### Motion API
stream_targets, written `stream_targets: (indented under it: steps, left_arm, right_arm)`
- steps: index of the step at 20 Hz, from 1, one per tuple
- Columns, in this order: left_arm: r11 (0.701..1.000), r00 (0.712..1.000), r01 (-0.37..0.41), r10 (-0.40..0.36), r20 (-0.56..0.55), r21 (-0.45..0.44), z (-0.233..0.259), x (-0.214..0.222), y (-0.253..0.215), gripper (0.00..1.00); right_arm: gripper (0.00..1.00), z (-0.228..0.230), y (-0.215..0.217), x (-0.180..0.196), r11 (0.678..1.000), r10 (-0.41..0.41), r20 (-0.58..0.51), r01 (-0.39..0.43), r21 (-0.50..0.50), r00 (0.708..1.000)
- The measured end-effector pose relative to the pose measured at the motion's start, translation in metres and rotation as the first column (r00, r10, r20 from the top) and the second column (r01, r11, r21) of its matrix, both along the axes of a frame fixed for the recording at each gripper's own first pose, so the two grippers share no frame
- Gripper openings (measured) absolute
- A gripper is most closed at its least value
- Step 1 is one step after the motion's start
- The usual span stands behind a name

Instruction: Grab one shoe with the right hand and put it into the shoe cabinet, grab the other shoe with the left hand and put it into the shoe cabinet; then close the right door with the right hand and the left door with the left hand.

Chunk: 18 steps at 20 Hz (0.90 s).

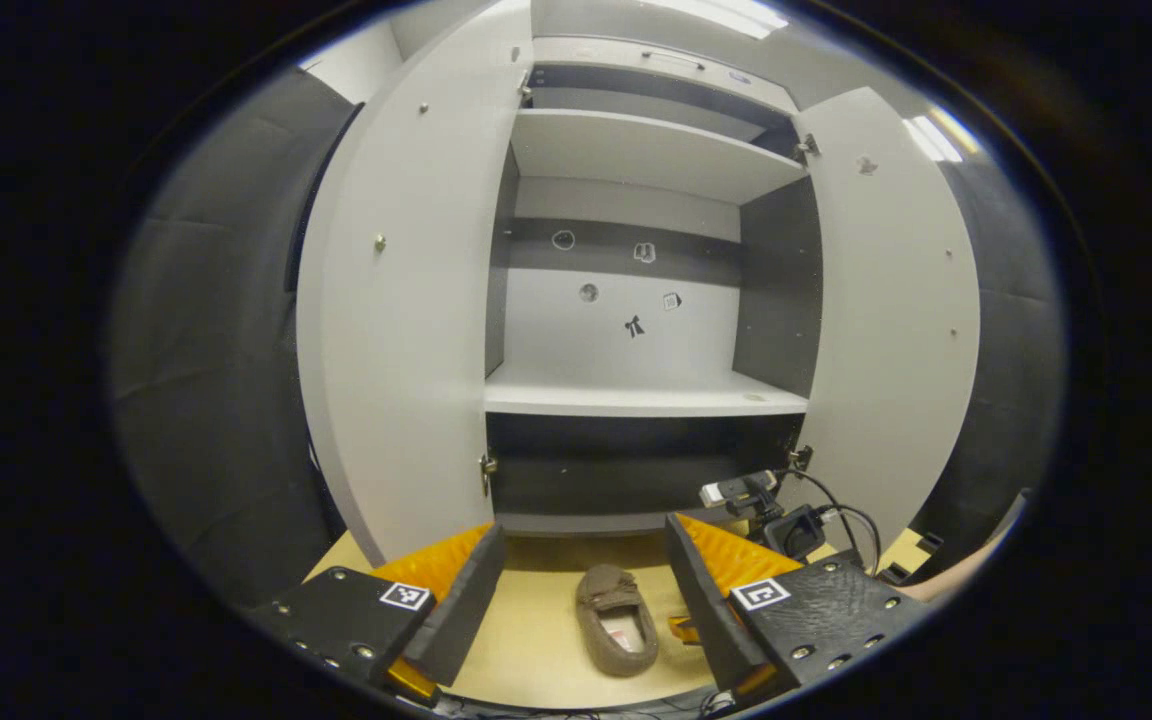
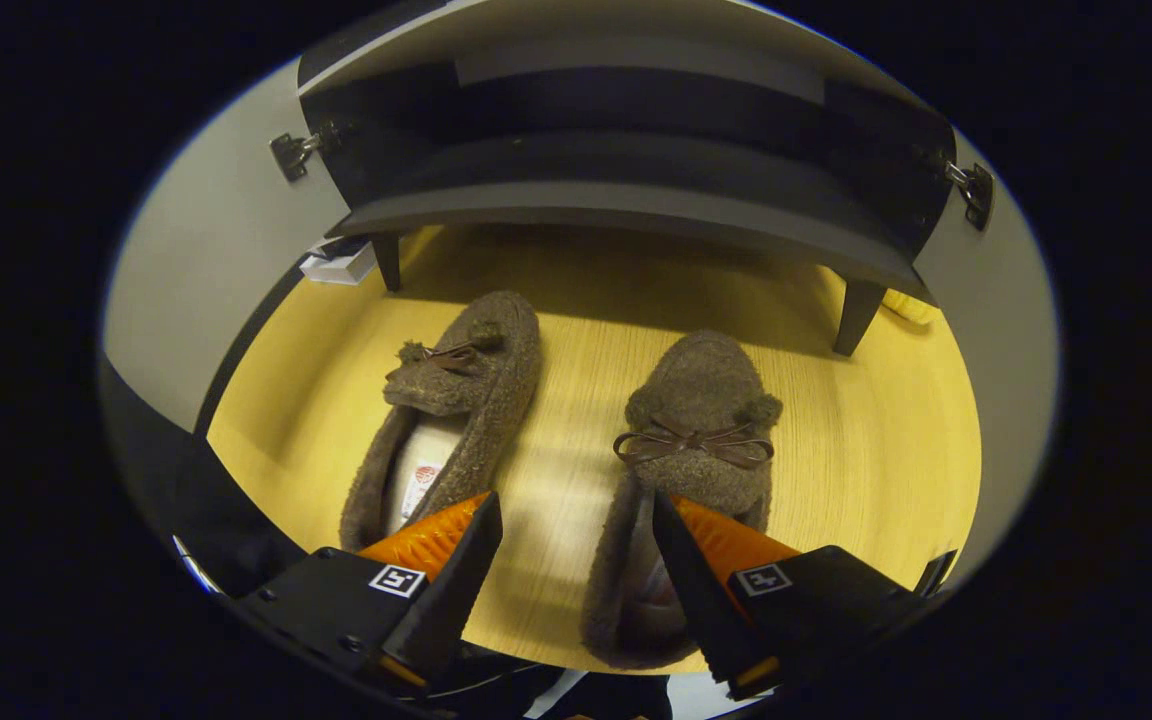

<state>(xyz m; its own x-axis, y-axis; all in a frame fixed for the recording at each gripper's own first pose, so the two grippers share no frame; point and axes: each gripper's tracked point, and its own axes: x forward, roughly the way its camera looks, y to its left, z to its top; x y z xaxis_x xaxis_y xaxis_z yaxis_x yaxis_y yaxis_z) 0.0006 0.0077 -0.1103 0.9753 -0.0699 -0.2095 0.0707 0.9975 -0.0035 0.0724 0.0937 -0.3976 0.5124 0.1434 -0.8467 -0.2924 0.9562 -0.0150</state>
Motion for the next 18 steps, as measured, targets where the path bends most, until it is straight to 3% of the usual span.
stream_targets:
  steps: [1,3,5,6,7,8,9,11,12,17,18]
  left_arm:
    - [1.0,1.0,-0.004,0.004,-0.002,0.0,-0.001,0.0,0.002,0.96]
    - [1.0,1.0,-0.011,0.011,-0.003,0.003,-0.003,0.0,0.005,0.92]
    - [1.0,1.0,-0.016,0.016,-0.003,0.006,-0.003,-0.001,0.007,0.92]
    - [1.0,1.0,-0.019,0.019,-0.004,0.007,-0.005,-0.002,0.007,0.92]
    - [1.0,1.0,-0.019,0.019,-0.006,0.007,-0.006,-0.003,0.007,0.92]
    - [1.0,1.0,-0.02,0.02,-0.008,0.006,-0.007,-0.003,0.008,0.92]
    - [1.0,1.0,-0.02,0.02,-0.009,0.003,-0.007,-0.004,0.007,0.92]
    - [1.0,1.0,-0.016,0.016,-0.006,0.003,-0.007,-0.005,0.005,0.92]
    - [1.0,1.0,-0.014,0.014,-0.003,0.008,-0.006,-0.005,0.005,0.92]
    - [1.0,1.0,-0.011,0.011,0.016,0.018,0.001,-0.01,0.0,0.92]
    - [1.0,1.0,-0.012,0.011,0.017,0.019,0.003,-0.012,-0.001,0.92]
  right_arm:
    - [0.92,-0.006,-0.004,0.004,1.0,0.004,0.012,-0.004,-0.03,1.0]
    - [0.94,-0.015,-0.009,0.016,0.997,0.009,0.033,-0.006,-0.082,0.999]
    - [0.89,-0.021,-0.016,0.023,0.992,-0.019,0.054,0.026,-0.123,0.998]
    - [0.81,-0.019,-0.021,0.027,0.99,-0.038,0.064,0.046,-0.132,0.997]
    - [0.62,-0.02,-0.025,0.027,0.988,-0.053,0.069,0.062,-0.142,0.996]
    - [0.55,-0.018,-0.029,0.028,0.986,-0.06,0.081,0.072,-0.153,0.995]
    - [0.4,-0.021,-0.03,0.028,0.986,-0.062,0.08,0.074,-0.15,0.995]
    - [0.35,-0.019,-0.031,0.029,0.985,-0.093,0.077,0.103,-0.135,0.993]
    - [0.19,-0.02,-0.032,0.029,0.985,-0.11,0.053,0.116,-0.125,0.992]
    - [0.0,-0.016,-0.034,0.021,0.987,-0.161,-0.017,0.161,-0.006,0.987]
    - [0.02,-0.014,-0.035,0.018,0.988,-0.153,-0.029,0.154,0.01,0.988]
